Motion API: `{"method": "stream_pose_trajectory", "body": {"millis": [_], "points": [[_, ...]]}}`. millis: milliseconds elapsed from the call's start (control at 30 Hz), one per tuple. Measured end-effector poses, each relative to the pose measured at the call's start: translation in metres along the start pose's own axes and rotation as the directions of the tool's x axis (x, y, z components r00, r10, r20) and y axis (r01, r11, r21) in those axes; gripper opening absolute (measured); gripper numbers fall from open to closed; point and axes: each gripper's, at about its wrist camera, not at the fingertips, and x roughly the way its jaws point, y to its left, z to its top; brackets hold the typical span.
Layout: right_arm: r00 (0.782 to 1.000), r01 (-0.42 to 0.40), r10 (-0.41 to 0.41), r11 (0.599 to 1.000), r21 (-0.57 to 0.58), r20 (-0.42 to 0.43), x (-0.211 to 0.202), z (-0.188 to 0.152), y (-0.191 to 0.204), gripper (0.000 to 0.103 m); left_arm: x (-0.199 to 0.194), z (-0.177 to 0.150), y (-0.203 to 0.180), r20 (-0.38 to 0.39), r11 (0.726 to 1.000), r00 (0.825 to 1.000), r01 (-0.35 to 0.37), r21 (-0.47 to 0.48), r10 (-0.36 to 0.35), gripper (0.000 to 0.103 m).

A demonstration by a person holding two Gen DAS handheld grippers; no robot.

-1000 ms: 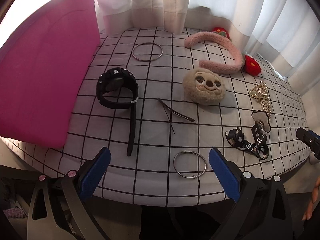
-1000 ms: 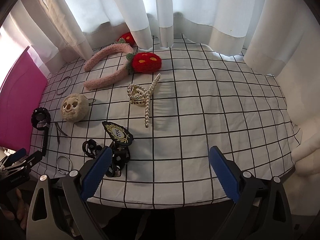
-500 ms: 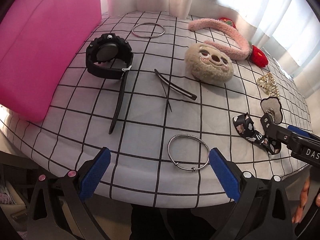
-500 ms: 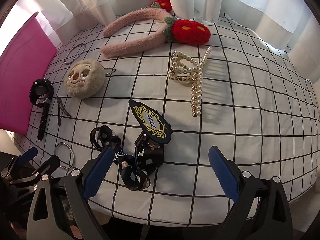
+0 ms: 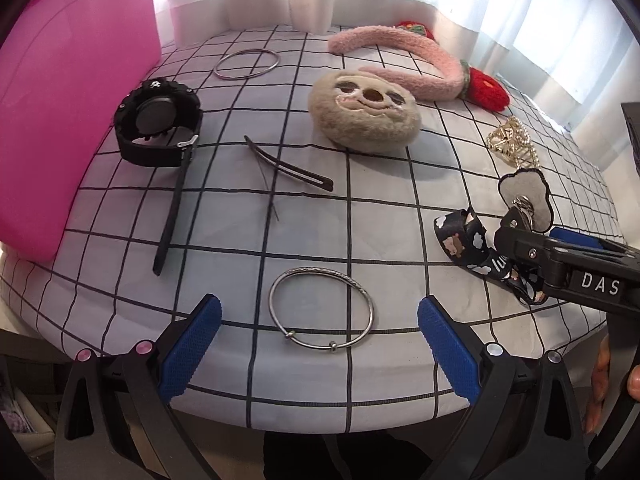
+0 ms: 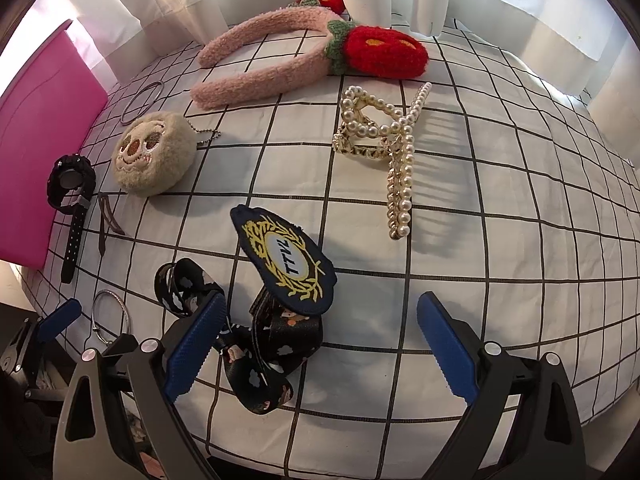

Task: Organize jewelry
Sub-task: 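Reach the right gripper to the black badge hair clip and close, then grasp the silver bangle with the left gripper while the right gripper lifts the black clip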

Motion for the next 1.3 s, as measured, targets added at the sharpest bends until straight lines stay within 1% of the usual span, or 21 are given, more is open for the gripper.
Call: {"method": "stream_pose_trajectory", "body": {"millis": [67,167,233,467,533,567,600,633,700,733,767,800,833,900,933,967,1000,1067,1300], "points": [[1.0,0.019,-0.019,1.0,-0.016,0.001,0.002,0.001,0.001,0.092,0.005,0.0,-0.005,-0.008,1.0,1.0,-0.014,0.014,0.014,0.097],[0.999,0.051,-0.05,0.997,-0.064,0.005,0.005,0.0,0.009,0.092,0.007,0.001,-0.009,0.003,0.999,1.0,-0.029,0.034,0.029,0.097],[0.999,0.05,-0.049,0.996,-0.073,0.014,0.004,-0.001,0.009,0.092,0.008,0.001,-0.013,0.005,0.998,0.999,-0.05,0.05,0.05,0.097],[0.998,0.06,-0.058,0.992,-0.109,0.03,0.003,-0.006,0.008,0.092,0.011,0.005,-0.015,0.03,0.998,0.998,-0.055,0.042,0.054,0.098],[0.998,0.065,-0.061,0.992,-0.11,0.036,0.001,-0.007,0.006,0.086,0.011,0.005,-0.015,0.03,0.998,0.998,-0.054,0.043,0.052,0.098],[0.996,0.077,-0.073,0.991,-0.113,0.041,-0.001,-0.009,0.006,0.079,0.011,0.005,-0.015,0.029,0.998,0.998,-0.052,0.045,0.051,0.098],[0.996,0.078,-0.072,0.99,-0.119,0.05,-0.003,-0.009,0.005,0.068,0.011,0.005,-0.015,0.027,0.998,0.998,-0.052,0.046,0.051,0.097],[0.996,0.079,-0.072,0.989,-0.122,0.056,-0.005,-0.01,0.005,0.061,0.011,0.004,-0.014,0.027,0.998,0.998,-0.051,0.044,0.05,0.097],[0.995,0.082,-0.074,0.989,-0.126,0.062,-0.009,-0.01,0.003,0.038,0.009,0.003,-0.015,0.03,0.998,0.998,-0.053,0.044,0.052,0.092],[0.995,0.084,-0.076,0.989,-0.125,0.064,-0.01,-0.01,0.003,0.032,0.007,0.001,-0.016,0.036,0.997,0.998,-0.054,0.046,0.052,0.09],[0.995,0.088,-0.08,0.988,-0.125,0.066,-0.01,-0.01,0.003,0.025,0.005,-0.001,-0.018,0.042,0.997,0.998,-0.054,0.051,0.052,0.085],[0.995,0.087,-0.079,0.988,-0.125,0.067,-0.011,-0.01,0.002,0.025,0.004,-0.002,-0.02,0.047,0.997,0.998,-0.053,0.061,0.05,0.078],[0.995,0.085,-0.076,0.989,-0.124,0.069,-0.011,-0.01,0.003,0.025,0.002,-0.003,-0.023,0.051,0.996,0.998,-0.052,0.073,0.048,0.074],[0.995,0.08,-0.072,0.989,-0.121,0.071,-0.011,-0.011,0.002,0.021,-0.001,-0.005,-0.029,0.058,0.994,0.998,-0.042,0.096,0.037,0.059],[0.995,0.074,-0.066,0.99,-0.118,0.072,-0.011,-0.011,0.002,0.02,-0.002,-0.006,-0.032,0.062,0.993,0.998,-0.039,0.11,0.032,0.055],[0.995,0.069,-0.061,0.991,-0.114,0.073,-0.011,-0.012,0.002,0.017,-0.003,-0.006,-0.035,0.065,0.992,0.997,-0.048,0.119,0.04,0.053],[0.996,0.065,-0.057,0.992,-0.112,0.074,-0.012,-0.012,0.002,0.012,-0.003,-0.007,-0.036,0.067,0.991,0.997,-0.05,0.121,0.042,0.053],[0.996,0.049,-0.042,0.993,-0.106,0.075,-0.012,-0.013,0.0,0.011,-0.003,-0.006,-0.033,0.064,0.993,0.998,-0.036,0.109,0.029,0.053],[0.997,-0.013,0.019,0.996,-0.085,0.072,-0.015,-0.017,-0.002,0.009,-0.008,-0.005,-0.028,0.071,0.995,0.997,-0.027,0.094,0.02,0.052]]}}
